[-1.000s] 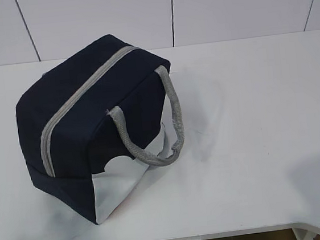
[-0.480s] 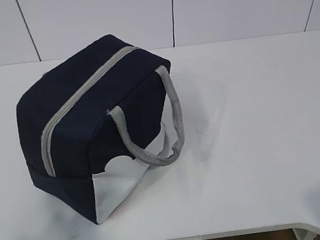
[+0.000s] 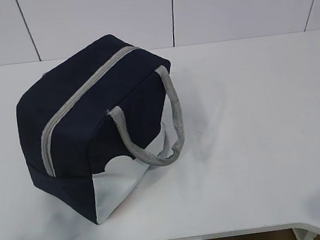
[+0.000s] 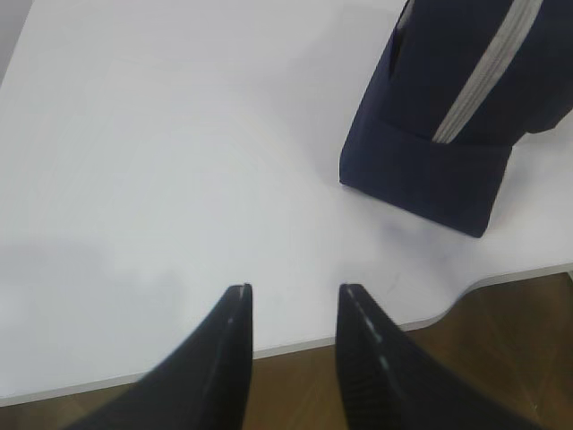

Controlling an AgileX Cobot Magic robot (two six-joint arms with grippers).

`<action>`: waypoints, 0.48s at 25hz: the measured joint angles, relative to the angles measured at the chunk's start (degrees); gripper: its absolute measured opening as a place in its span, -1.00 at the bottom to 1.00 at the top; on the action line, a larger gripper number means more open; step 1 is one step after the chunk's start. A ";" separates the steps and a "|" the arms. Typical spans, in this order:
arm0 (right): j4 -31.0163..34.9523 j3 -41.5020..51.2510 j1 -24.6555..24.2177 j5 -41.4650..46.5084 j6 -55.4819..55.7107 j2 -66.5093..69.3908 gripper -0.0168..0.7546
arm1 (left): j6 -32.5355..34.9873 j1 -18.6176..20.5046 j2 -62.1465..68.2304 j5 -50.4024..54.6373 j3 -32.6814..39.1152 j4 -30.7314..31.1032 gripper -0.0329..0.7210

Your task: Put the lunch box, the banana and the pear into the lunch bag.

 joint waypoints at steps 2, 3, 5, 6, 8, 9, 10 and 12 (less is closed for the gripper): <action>0.00 0.39 0.00 -0.93 -0.39 0.00 -0.19 | 0.00 0.00 0.00 0.00 0.00 0.00 -0.27; -0.12 0.49 0.00 -1.46 -0.52 0.00 -0.20 | 0.00 0.00 0.00 0.00 0.00 0.00 -0.27; -0.24 1.06 0.00 -3.43 -0.63 0.00 -0.21 | 0.00 0.00 0.00 0.00 0.00 0.00 -0.27; -0.24 1.79 0.00 -4.81 -0.85 0.00 -0.21 | 0.00 0.00 0.00 0.00 0.00 0.00 -0.27; -0.35 2.39 0.00 -5.88 -0.98 0.00 -0.22 | 0.00 0.00 0.00 0.00 0.00 0.00 -0.27; -0.35 2.47 0.00 -6.11 -0.98 0.00 -0.22 | 0.00 0.00 0.00 0.00 0.00 0.00 -0.27; -0.35 2.52 0.00 -6.13 -0.98 0.00 -0.22 | 0.00 0.00 0.00 0.00 0.00 0.00 -0.27; -0.89 2.52 0.00 -6.27 -0.62 0.00 -0.22 | 0.00 0.00 0.00 0.00 0.00 0.00 -0.27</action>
